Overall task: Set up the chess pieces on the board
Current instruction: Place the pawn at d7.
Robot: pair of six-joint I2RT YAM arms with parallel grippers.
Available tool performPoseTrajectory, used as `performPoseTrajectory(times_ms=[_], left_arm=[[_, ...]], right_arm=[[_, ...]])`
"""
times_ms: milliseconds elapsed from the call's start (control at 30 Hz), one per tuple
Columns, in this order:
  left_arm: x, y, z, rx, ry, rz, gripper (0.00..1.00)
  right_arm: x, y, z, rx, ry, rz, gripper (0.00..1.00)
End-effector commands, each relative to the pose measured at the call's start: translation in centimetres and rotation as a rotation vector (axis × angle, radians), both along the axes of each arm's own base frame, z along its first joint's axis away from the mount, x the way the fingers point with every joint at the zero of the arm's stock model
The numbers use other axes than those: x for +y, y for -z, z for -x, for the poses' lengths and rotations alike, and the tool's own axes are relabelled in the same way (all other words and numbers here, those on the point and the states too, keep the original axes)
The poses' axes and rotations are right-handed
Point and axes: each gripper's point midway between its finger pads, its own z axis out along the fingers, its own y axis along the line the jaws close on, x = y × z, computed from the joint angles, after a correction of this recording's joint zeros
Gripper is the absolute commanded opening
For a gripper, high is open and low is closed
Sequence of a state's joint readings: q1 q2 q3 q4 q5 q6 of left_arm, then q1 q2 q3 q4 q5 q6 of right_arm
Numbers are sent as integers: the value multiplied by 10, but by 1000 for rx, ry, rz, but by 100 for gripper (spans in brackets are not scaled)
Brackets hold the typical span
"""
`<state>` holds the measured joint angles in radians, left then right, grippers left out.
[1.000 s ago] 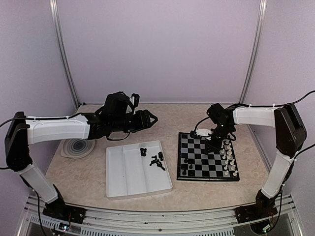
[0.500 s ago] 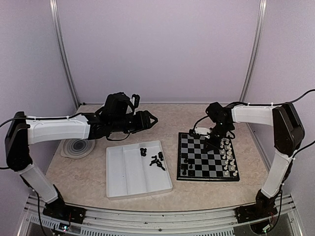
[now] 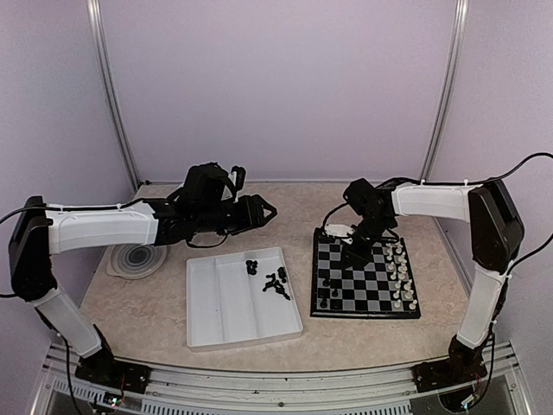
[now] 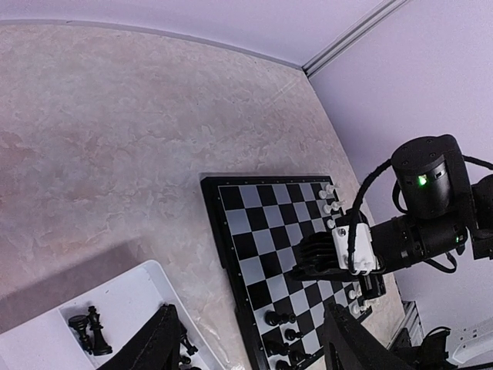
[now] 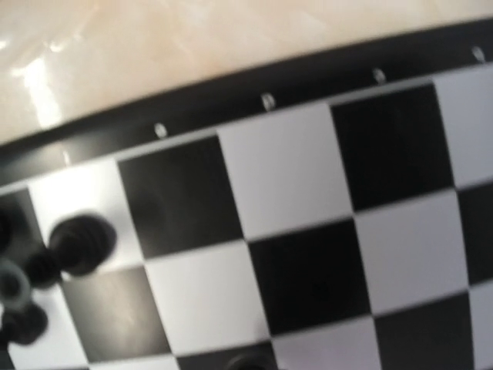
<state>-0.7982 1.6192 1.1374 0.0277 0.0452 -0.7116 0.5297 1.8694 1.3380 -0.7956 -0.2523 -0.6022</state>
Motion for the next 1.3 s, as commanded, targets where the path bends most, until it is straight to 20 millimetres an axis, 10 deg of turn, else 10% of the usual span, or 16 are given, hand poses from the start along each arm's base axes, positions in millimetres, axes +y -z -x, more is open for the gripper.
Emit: performPoseTrajectory(times_ms=[0, 600, 767, 933, 1133, 1267], left_arm=[[0, -4, -1, -10, 4, -3, 63], [0, 6, -2, 13, 5, -10, 63], [0, 7, -2, 17, 5, -12, 63], [1, 13, -2, 24, 8, -32, 64], [12, 54, 6, 61, 5, -227, 62], [13, 85, 15, 90, -4, -471, 61]], right_arm=[[13, 1, 0, 14, -11, -9, 0], [28, 11, 13, 50, -54, -5, 1], [29, 12, 13, 48, -51, 0, 16], [31, -12, 7, 2, -44, -27, 27], [32, -68, 5, -41, -32, -167, 29], [17, -70, 8, -74, 4, -202, 29]])
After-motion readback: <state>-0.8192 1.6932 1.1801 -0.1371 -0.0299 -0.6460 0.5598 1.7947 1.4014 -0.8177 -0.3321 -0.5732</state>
